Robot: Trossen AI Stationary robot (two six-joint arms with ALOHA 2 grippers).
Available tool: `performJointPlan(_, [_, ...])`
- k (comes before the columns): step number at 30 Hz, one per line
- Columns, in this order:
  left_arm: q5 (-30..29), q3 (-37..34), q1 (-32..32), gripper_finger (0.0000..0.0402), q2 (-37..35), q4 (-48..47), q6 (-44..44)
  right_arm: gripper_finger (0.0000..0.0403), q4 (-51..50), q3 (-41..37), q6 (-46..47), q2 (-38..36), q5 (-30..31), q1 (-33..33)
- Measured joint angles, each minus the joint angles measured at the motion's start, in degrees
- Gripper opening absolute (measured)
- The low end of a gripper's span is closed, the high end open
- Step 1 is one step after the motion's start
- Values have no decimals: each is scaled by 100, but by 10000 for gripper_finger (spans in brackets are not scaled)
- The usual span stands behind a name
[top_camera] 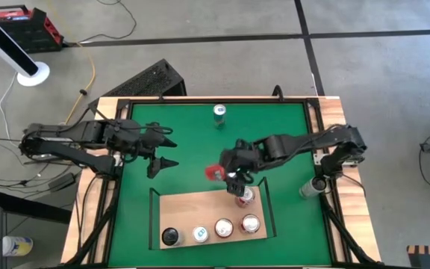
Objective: Place canned beverage on shelf
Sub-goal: Put the orange soda can on the shelf aligned with the other orange soda can
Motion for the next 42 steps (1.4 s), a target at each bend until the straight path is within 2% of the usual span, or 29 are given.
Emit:
performJointPlan(8, [154, 0, -38, 329, 324, 240, -44, 322, -823, 1423, -939, 1195, -166, 348])
performJointPlan(15, [221, -7, -77, 329, 455, 293, -159, 322, -1471, 2203, -1515, 1983, -733, 455])
performJointPlan(23, [225, -7, -95, 329, 500, 313, -365, 322, -1981, 2280, -1710, 2244, -902, 493])
performJointPlan(37, [225, -7, -99, 329, 498, 463, -466, 322, -1980, 2274, -1719, 2224, -1158, 554])
performJointPlan(42, [217, -7, -99, 329, 498, 515, -434, 336, -1982, 2274, -1701, 2224, -1184, 617])
